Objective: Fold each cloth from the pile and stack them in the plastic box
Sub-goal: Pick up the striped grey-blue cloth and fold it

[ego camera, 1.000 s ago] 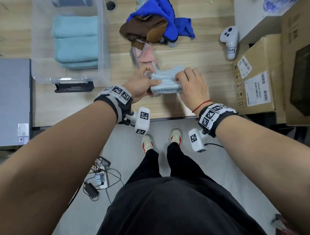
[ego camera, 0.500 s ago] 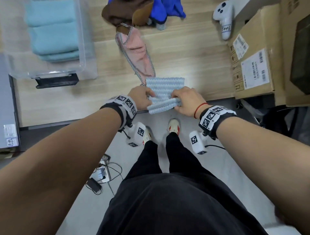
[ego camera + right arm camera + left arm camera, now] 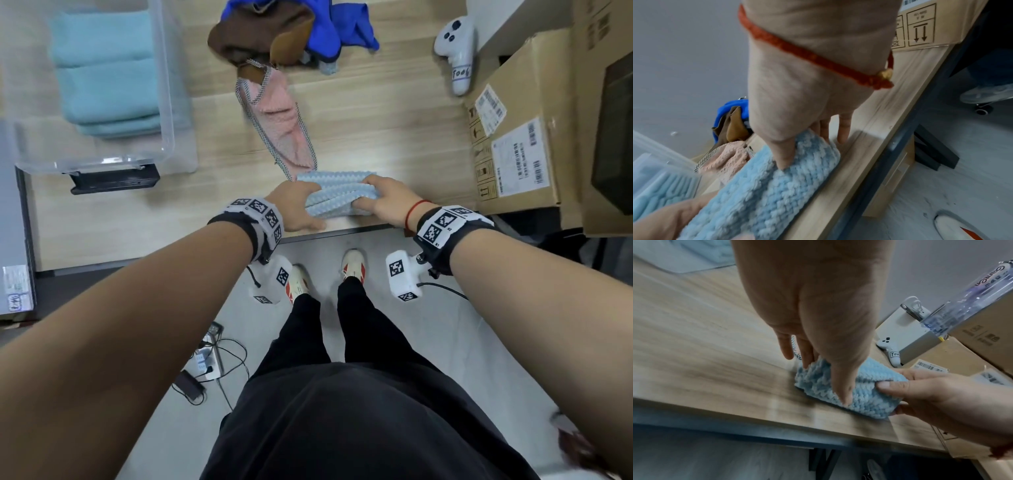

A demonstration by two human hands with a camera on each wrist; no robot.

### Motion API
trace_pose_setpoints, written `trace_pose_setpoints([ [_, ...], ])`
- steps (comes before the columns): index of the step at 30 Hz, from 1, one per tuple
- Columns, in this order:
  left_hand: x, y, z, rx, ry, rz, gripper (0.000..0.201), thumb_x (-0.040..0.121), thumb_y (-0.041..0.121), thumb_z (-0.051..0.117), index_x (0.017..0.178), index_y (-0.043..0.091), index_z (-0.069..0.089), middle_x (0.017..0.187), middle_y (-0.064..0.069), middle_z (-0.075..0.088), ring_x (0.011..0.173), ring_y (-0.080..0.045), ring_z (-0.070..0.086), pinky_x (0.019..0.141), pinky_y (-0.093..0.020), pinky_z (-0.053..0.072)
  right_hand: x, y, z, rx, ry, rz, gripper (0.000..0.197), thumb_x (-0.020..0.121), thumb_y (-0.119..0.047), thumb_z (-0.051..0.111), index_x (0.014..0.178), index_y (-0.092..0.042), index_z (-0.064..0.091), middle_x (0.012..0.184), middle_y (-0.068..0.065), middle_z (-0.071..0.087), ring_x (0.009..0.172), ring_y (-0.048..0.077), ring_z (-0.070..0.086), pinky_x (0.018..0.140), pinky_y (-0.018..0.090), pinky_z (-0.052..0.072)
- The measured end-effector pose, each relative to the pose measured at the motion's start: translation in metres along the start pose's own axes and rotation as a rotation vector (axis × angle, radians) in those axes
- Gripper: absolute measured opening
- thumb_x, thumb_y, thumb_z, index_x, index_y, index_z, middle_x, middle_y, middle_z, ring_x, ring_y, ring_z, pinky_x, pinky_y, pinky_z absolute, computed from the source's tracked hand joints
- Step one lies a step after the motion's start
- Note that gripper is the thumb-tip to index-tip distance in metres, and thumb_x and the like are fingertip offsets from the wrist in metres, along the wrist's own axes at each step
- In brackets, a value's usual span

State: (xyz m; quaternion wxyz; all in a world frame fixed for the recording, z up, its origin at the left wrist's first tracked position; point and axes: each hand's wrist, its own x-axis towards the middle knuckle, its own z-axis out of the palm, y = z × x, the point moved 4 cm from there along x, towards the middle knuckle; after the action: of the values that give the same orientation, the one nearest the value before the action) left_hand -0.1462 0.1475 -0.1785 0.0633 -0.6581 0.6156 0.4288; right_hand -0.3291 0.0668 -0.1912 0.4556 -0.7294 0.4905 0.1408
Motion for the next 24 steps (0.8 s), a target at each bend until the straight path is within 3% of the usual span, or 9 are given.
trace_pose_setpoints([
  [2,0.004,0.000,-0.004,-0.043,0.063,-0.007,0.037,0.092,0.048,0.057,0.107,0.014,0.058,0.108,-0.008,0.060,0.110,-0.031,0.055,0.081,-0.029,0.037,0.005,0.003,-0.003,0.036,-0.005,0.013,0.052,0.092,-0.045,0.058,0.134,-0.014,0.052,0.130,0.008,0.059,0.117,0.027,0.055,0.099,0.034,0.043],
  [4,0.007,-0.005,-0.006,-0.130,0.091,-0.052,0.042,0.095,0.051,0.047,0.102,0.012,0.061,0.105,-0.013,0.064,0.095,-0.030,0.058,0.076,-0.031,0.038,0.008,0.005,-0.006,0.061,-0.017,0.041,0.059,0.093,-0.052,0.053,0.135,-0.011,0.051,0.132,0.009,0.058,0.119,0.026,0.055,0.100,0.035,0.043],
  [6,0.015,-0.013,-0.005,-0.193,0.116,-0.107,0.048,0.096,0.056,0.039,0.081,0.013,0.056,0.085,-0.013,0.063,0.077,-0.026,0.054,0.070,-0.032,0.038,0.010,0.005,-0.008,0.104,-0.021,0.042,0.050,0.096,-0.050,0.049,0.125,-0.010,0.058,0.122,0.008,0.063,0.109,0.024,0.059,0.093,0.032,0.044],
  [9,0.024,-0.018,-0.007,-0.166,0.150,-0.193,0.058,0.098,0.056,0.030,0.059,0.013,0.035,0.059,-0.004,0.040,0.060,-0.022,0.041,0.063,-0.032,0.032,0.015,0.004,-0.010,0.140,0.022,0.049,0.041,0.099,-0.045,0.046,0.109,-0.009,0.063,0.109,0.010,0.067,0.099,0.027,0.061,0.089,0.035,0.047],
  [11,0.029,-0.017,-0.010,-0.162,0.153,-0.234,0.059,0.099,0.055,0.026,0.058,0.014,0.032,0.058,-0.003,0.039,0.055,-0.018,0.038,0.062,-0.031,0.030,0.019,0.006,-0.011,0.154,0.064,0.075,0.043,0.098,-0.047,0.047,0.098,-0.007,0.064,0.101,0.011,0.068,0.097,0.030,0.063,0.089,0.039,0.049],
  [15,0.039,-0.018,-0.011,-0.150,0.130,-0.275,0.058,0.100,0.054,0.024,0.061,0.013,0.037,0.062,-0.003,0.045,0.060,-0.019,0.044,0.063,-0.031,0.033,0.028,0.009,-0.009,0.076,0.111,0.141,0.049,0.095,-0.052,0.050,0.093,-0.004,0.063,0.094,0.012,0.068,0.090,0.031,0.062,0.081,0.039,0.050],
  [19,0.045,-0.020,-0.011,-0.170,0.161,-0.332,0.057,0.096,0.057,0.036,0.058,0.015,0.034,0.059,-0.001,0.041,0.055,-0.017,0.039,0.055,-0.030,0.029,0.033,0.013,-0.009,0.075,0.235,0.184,0.045,0.088,-0.049,0.063,0.105,-0.009,0.052,0.096,0.006,0.059,0.086,0.024,0.056,0.071,0.031,0.041],
  [22,0.047,-0.018,-0.008,-0.196,0.213,-0.373,0.056,0.092,0.058,0.047,0.057,0.016,0.032,0.056,0.000,0.038,0.055,-0.018,0.040,0.048,-0.028,0.025,0.036,0.012,-0.010,-0.001,0.269,0.151,0.046,0.086,-0.047,0.066,0.112,-0.011,0.051,0.112,0.007,0.053,0.094,0.022,0.054,0.079,0.031,0.042],
  [24,0.047,-0.019,-0.007,-0.194,0.270,-0.400,0.048,0.089,0.056,0.054,0.068,0.014,0.042,0.065,0.000,0.045,0.065,-0.019,0.045,0.051,-0.028,0.031,0.037,0.011,-0.009,-0.061,0.238,0.148,0.047,0.088,-0.048,0.064,0.117,-0.012,0.055,0.121,0.009,0.047,0.100,0.025,0.055,0.089,0.034,0.046],
])
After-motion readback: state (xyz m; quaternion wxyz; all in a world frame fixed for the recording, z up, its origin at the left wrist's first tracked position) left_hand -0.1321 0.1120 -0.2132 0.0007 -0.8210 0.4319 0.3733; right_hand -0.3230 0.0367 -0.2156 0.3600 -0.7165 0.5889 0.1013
